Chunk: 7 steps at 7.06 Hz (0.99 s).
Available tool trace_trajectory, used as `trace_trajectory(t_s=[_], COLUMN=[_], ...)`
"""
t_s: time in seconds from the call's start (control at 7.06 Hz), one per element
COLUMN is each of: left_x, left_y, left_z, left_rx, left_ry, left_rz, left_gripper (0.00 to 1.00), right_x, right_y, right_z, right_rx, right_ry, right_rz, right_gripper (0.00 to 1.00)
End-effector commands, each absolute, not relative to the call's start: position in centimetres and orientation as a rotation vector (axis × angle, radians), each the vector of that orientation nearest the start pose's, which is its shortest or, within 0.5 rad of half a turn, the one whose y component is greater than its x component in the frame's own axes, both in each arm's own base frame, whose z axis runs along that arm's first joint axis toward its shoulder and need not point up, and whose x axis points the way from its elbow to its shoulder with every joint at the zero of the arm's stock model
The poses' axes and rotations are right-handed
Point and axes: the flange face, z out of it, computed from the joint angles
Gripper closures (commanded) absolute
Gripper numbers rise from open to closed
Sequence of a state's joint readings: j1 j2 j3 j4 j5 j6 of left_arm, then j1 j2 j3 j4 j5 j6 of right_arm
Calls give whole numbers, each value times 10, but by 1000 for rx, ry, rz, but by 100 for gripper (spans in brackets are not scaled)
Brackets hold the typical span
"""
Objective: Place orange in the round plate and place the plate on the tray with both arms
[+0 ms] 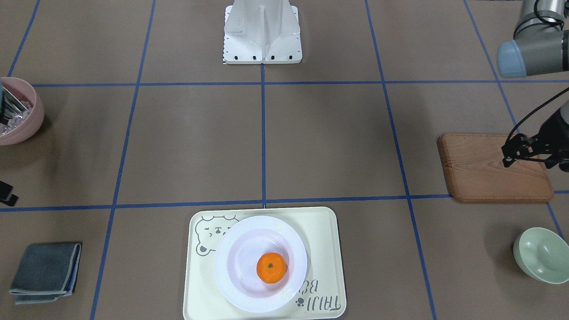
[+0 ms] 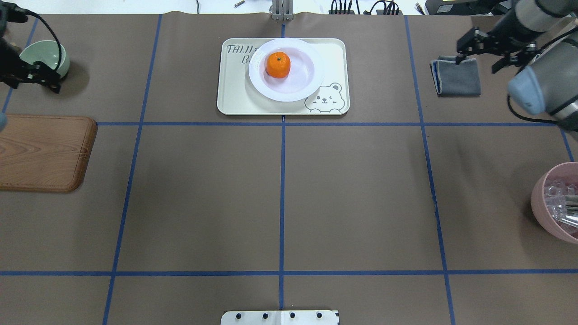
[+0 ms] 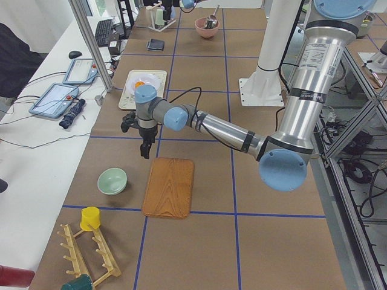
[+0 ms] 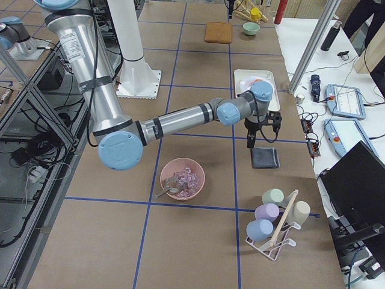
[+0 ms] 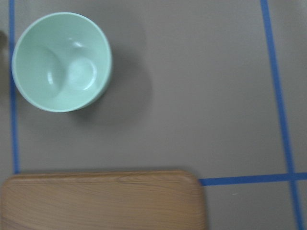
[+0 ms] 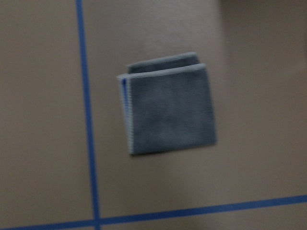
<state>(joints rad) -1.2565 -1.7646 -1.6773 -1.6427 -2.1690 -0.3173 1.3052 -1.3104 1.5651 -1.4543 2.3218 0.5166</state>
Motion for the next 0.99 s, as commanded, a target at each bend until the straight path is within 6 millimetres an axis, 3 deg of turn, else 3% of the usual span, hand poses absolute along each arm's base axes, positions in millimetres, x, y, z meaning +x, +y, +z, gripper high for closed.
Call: trace_trajectory(t_s=[0.0,0.14,0.28,0.43,0.57,0.71,0.85], left_x=[22,-24,-45,-57,-59,-57,-56], left_y=[-533,-513,-505,-492,-489,-482,-475], left_z=[581,611,628,647,655,662,668], left_rx=[141,124,115,92,76,56,11], left_ry=[652,653,658,691,729,761,791], left_rz=[186,130,111,96,88,77,57], left_gripper=[1,1,1,1,1,1,1], right_x=[10,43,76,80,79,80,85], right_y=[-547,-536,-522,-506,-520,-529,-523], right_z=[594,612,627,636,620,620,624], right_rx=[63,-2,-36,-38,-2,22,21], right_ry=[-756,-695,-673,-712,-711,-702,-701], right_rz=[-105,-147,-168,-148,-154,-166,-152], right_gripper=[0,0,0,0,0,0,0])
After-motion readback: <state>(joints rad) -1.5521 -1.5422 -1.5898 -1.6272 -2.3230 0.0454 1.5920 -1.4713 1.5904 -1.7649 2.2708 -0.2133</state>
